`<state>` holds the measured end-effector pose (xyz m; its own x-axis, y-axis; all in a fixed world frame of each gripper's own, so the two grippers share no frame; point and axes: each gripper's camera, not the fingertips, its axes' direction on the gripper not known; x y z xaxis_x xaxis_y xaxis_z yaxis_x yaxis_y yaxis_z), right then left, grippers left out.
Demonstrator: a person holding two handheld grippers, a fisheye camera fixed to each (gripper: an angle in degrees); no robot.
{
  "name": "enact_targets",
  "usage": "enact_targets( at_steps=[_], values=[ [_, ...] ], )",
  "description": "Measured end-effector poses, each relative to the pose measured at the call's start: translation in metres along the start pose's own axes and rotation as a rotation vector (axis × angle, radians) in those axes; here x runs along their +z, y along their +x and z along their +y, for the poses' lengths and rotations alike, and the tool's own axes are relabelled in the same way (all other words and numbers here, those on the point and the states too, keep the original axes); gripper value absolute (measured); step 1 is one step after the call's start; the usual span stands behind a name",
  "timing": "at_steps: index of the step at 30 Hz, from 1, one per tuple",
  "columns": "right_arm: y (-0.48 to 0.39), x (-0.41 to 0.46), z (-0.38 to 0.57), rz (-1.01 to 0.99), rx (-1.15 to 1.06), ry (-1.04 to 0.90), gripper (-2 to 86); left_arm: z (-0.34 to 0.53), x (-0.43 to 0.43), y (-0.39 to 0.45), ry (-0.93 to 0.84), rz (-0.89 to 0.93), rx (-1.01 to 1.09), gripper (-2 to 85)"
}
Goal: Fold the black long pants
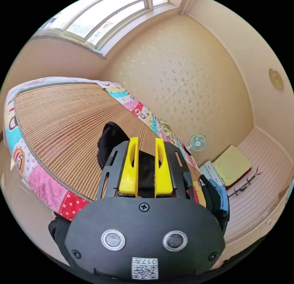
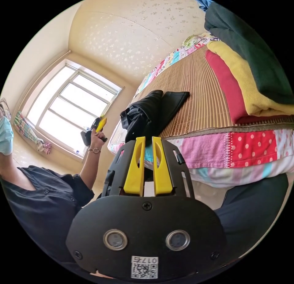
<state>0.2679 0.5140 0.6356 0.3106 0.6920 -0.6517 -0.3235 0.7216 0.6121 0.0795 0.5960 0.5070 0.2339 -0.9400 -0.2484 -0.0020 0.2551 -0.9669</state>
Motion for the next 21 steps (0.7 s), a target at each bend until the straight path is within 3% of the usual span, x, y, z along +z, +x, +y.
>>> enact_targets(
  at_steps=[4, 7, 10, 13, 18, 21],
  values=[
    [0.001, 0.009, -0.010, -0.018, -0.004, -0.032, 1.6, 0.024, 0.087, 0.083, -0.462, 0.194, 0.292, 12.2],
    [-0.001, 0.009, -0.016, -0.044, -0.021, -0.038, 1.6, 0.048, 0.147, 0.137, -0.700, 0.151, 0.546, 13.6],
    [-0.004, 0.005, -0.018, -0.048, -0.034, -0.041, 1.8, 0.065, 0.187, 0.168, -0.725, -0.015, 0.742, 15.3],
    [0.000, 0.000, -0.016, -0.055, -0.029, -0.044, 1.8, 0.082, 0.227, 0.184, -0.818, 0.005, 0.869, 14.3],
    [0.015, -0.014, -0.016, -0.087, 0.008, -0.027, 1.8, 0.078, 0.291, 0.177, -1.031, 0.106, 0.738, 5.0],
    [0.016, -0.022, -0.020, -0.103, 0.000, -0.009, 1.6, 0.039, 0.299, 0.170, -0.991, 0.307, 0.523, 2.2]
  ],
)
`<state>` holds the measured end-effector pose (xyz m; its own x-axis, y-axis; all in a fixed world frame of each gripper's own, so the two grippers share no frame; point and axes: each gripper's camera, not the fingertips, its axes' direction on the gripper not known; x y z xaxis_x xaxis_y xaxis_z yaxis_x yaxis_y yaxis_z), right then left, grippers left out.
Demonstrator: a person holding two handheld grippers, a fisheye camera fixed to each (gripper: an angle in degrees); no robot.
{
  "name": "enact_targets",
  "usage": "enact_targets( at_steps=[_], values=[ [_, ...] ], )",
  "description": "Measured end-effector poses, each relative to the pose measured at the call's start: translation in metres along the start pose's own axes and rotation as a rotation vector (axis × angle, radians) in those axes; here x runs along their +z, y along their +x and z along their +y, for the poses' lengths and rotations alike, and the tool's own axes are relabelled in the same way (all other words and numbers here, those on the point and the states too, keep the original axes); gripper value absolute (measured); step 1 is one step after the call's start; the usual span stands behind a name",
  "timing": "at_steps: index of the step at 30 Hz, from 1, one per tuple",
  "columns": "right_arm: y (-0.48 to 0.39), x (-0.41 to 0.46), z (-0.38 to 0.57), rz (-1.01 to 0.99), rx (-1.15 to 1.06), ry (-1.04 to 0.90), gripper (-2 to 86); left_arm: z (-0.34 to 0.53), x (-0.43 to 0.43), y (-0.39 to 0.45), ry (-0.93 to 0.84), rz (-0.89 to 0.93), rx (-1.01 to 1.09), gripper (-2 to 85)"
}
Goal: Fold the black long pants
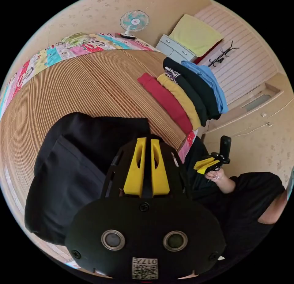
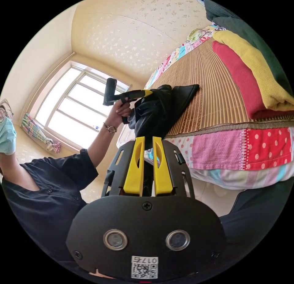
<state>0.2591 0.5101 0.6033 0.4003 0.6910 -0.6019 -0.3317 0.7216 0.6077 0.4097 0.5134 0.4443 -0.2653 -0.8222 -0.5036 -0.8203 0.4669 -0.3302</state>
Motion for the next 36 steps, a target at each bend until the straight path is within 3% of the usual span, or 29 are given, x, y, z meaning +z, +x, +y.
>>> enact_targets(
  at_steps=[5, 7, 9, 12, 16, 21, 24, 30, 36],
  values=[
    [-0.002, -0.009, -0.005, 0.003, -0.022, 0.004, 1.4, 0.012, -0.111, -0.004, 0.436, 0.294, -0.011, 1.2],
    [0.001, -0.010, -0.007, 0.001, -0.017, 0.002, 1.4, 0.047, -0.170, -0.021, 0.742, 0.488, -0.046, 1.4],
    [0.005, -0.012, -0.009, -0.012, -0.006, 0.008, 1.4, 0.086, -0.202, -0.034, 0.953, 0.567, -0.049, 1.9],
    [0.007, -0.013, -0.011, -0.017, -0.004, 0.014, 1.4, 0.148, -0.231, -0.046, 1.099, 0.419, -0.141, 2.9],
    [0.009, -0.012, -0.012, -0.010, -0.005, 0.002, 1.5, 0.207, -0.207, -0.063, 0.921, -0.002, -0.404, 3.4],
    [0.015, -0.003, -0.017, -0.002, 0.016, -0.023, 2.1, 0.267, -0.134, -0.096, 0.670, -0.168, -0.640, 1.0],
    [0.014, 0.001, -0.021, 0.023, 0.008, -0.042, 2.6, 0.306, -0.107, -0.096, 0.656, -0.231, -0.694, 0.8],
    [0.017, -0.004, -0.028, 0.122, -0.002, -0.041, 3.2, 0.320, -0.079, -0.068, 0.527, -0.201, -0.441, 6.5],
    [0.024, -0.006, -0.033, 0.126, 0.008, -0.027, 3.6, 0.314, -0.043, 0.006, 0.269, -0.409, -0.024, 10.9]
  ],
)
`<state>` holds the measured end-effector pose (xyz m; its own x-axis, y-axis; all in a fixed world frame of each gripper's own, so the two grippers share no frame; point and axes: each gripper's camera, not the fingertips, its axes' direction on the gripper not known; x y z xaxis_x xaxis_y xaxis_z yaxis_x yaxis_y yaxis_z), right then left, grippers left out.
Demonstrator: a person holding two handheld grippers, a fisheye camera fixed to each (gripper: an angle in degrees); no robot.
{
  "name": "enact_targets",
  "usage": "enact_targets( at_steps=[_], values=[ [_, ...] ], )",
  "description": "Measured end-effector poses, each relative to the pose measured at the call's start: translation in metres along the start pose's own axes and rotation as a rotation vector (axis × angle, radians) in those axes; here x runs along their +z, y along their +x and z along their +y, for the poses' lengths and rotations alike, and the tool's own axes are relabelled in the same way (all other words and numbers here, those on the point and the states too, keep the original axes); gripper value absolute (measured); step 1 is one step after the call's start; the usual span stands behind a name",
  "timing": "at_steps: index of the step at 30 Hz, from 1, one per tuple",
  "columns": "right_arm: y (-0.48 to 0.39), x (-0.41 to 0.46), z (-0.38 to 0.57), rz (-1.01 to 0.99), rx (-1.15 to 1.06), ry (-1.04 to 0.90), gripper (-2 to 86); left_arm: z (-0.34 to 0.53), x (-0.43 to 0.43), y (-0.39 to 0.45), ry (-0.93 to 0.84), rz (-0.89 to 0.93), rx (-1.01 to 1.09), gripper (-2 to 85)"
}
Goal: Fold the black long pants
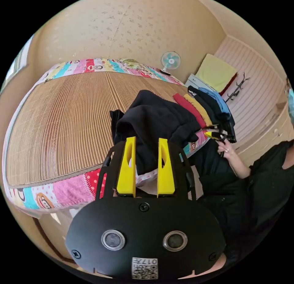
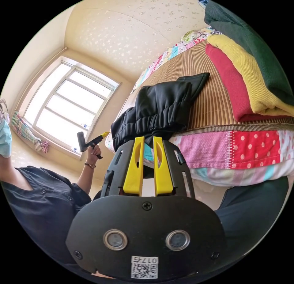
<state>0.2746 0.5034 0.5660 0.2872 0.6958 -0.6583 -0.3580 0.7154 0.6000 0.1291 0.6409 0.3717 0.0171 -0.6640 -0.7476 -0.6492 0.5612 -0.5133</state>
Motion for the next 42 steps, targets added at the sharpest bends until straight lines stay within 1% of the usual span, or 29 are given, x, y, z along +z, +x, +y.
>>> enact_targets(
  at_steps=[1, 2, 4, 5, 7, 11, 13, 16, 20, 22, 25, 28, 31, 33, 35, 36, 38, 39, 40, 41, 42],
  values=[
    [0.000, 0.001, 0.000, -0.001, 0.002, -0.002, 3.6, 0.002, 0.003, 0.021, -0.031, -0.040, 0.094, 10.8],
    [0.001, 0.003, 0.000, -0.002, 0.005, -0.007, 3.6, 0.003, 0.006, 0.031, -0.048, -0.061, 0.133, 10.8],
    [0.003, 0.006, 0.001, -0.003, 0.007, -0.019, 3.6, 0.004, 0.022, 0.062, -0.143, -0.143, 0.251, 11.3],
    [0.004, 0.009, 0.000, -0.007, 0.013, -0.026, 3.6, 0.005, 0.027, 0.068, -0.168, -0.154, 0.280, 11.5],
    [0.005, 0.011, -0.001, -0.023, 0.018, -0.026, 3.8, 0.006, 0.041, 0.086, -0.271, -0.172, 0.387, 12.5],
    [0.005, 0.016, -0.002, -0.045, 0.028, -0.018, 4.4, -0.003, 0.047, 0.116, -0.325, -0.260, 0.543, 13.7],
    [0.004, 0.019, -0.001, -0.057, 0.034, -0.014, 4.7, -0.010, 0.055, 0.135, -0.362, -0.344, 0.667, 13.8],
    [0.004, 0.025, 0.001, -0.083, 0.046, -0.010, 5.0, -0.016, 0.078, 0.146, -0.445, -0.467, 0.789, 14.2],
    [0.004, 0.033, 0.005, -0.102, 0.062, -0.011, 5.5, -0.016, 0.084, 0.168, -0.421, -0.584, 0.950, 14.4],
    [0.004, 0.036, 0.009, -0.106, 0.069, -0.004, 5.6, -0.008, 0.092, 0.190, -0.433, -0.634, 1.109, 14.1],
    [0.008, 0.045, 0.015, -0.116, 0.087, 0.000, 5.7, 0.005, 0.117, 0.207, -0.518, -0.669, 1.288, 13.9],
    [0.012, 0.060, 0.020, -0.162, 0.116, -0.002, 6.0, 0.009, 0.132, 0.219, -0.525, -0.665, 1.397, 13.8],
    [0.010, 0.074, 0.028, -0.205, 0.121, 0.004, 6.2, 0.000, 0.136, 0.235, -0.537, -0.564, 1.423, 13.5],
    [0.009, 0.085, 0.036, -0.192, 0.121, -0.005, 6.2, -0.002, 0.144, 0.239, -0.567, -0.567, 1.463, 13.3],
    [0.009, 0.091, 0.044, -0.191, 0.127, 0.000, 6.3, -0.008, 0.149, 0.238, -0.599, -0.557, 1.452, 12.5],
    [0.010, 0.095, 0.049, -0.197, 0.131, 0.009, 6.3, -0.017, 0.146, 0.234, -0.607, -0.518, 1.404, 11.2],
    [0.010, 0.099, 0.058, -0.194, 0.130, 0.023, 6.3, -0.044, 0.130, 0.223, -0.573, -0.426, 1.250, 7.0],
    [0.008, 0.102, 0.063, -0.176, 0.124, 0.029, 6.2, -0.071, 0.110, 0.210, -0.527, -0.317, 1.093, 4.4],
    [0.008, 0.104, 0.066, -0.163, 0.119, 0.030, 6.2, -0.101, 0.088, 0.189, -0.483, -0.167, 0.909, 2.6],
    [0.005, 0.107, 0.072, -0.133, 0.105, 0.031, 6.2, -0.114, 0.076, 0.177, -0.453, -0.097, 0.827, 2.3],
    [0.003, 0.112, 0.077, -0.099, 0.085, 0.029, 6.1, -0.136, 0.052, 0.152, -0.364, 0.006, 0.681, 1.6]
  ],
)
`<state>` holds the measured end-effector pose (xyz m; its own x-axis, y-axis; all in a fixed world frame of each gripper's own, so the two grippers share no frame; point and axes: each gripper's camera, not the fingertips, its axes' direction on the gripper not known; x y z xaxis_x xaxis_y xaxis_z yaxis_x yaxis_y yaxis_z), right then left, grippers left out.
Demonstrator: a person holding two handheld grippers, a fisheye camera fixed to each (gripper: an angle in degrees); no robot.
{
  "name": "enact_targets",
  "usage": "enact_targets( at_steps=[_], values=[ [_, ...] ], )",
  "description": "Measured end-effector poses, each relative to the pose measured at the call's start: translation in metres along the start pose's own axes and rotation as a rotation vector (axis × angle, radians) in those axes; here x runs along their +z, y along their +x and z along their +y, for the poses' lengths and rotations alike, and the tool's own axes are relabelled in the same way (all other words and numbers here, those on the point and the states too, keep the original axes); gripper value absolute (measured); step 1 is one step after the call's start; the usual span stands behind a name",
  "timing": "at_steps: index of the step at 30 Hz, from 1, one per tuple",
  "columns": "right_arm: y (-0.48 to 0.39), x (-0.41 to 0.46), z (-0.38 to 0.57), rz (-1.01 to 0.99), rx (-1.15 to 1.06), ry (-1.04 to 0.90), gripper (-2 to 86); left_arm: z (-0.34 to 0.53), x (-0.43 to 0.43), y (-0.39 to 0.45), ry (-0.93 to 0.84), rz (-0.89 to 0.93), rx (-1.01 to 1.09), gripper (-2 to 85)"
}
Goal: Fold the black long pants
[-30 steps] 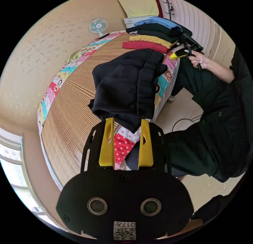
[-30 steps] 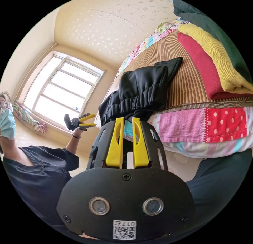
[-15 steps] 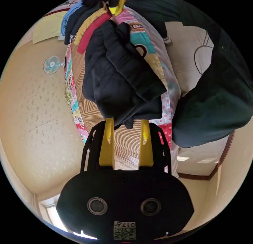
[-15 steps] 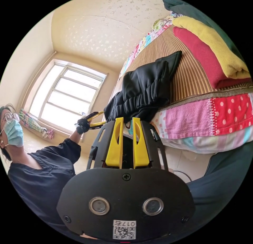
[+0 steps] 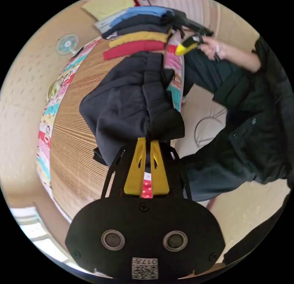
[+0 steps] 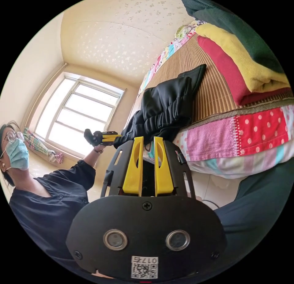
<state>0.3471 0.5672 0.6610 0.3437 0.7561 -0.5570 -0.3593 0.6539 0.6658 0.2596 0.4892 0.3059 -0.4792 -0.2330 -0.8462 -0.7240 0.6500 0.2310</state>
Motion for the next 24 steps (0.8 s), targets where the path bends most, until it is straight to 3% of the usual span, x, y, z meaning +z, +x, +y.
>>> enact_targets(
  at_steps=[4, 7, 10, 15, 20, 24],
  values=[
    [-0.009, 0.019, 0.014, 0.141, -0.065, -0.015, 6.1, 0.057, -0.069, -0.095, 0.473, 0.327, -0.376, 0.6],
    [-0.025, 0.039, 0.026, 0.265, -0.155, -0.023, 6.5, 0.116, -0.076, -0.147, 0.780, 0.519, -0.621, 0.2],
    [-0.042, 0.067, 0.039, 0.418, -0.277, -0.051, 7.4, 0.166, -0.058, -0.183, 0.963, 0.624, -0.820, -0.2],
    [-0.067, 0.142, 0.064, 0.635, -0.563, -0.115, 10.9, 0.216, -0.034, -0.209, 1.068, 0.681, -0.999, -0.4],
    [-0.110, 0.219, 0.089, 0.837, -0.928, -0.164, 15.7, 0.227, -0.047, -0.210, 1.068, 0.668, -1.008, -0.4],
    [-0.146, 0.268, 0.103, 0.844, -1.160, -0.211, 15.3, 0.224, -0.067, -0.205, 1.018, 0.646, -0.992, -0.4]
  ],
)
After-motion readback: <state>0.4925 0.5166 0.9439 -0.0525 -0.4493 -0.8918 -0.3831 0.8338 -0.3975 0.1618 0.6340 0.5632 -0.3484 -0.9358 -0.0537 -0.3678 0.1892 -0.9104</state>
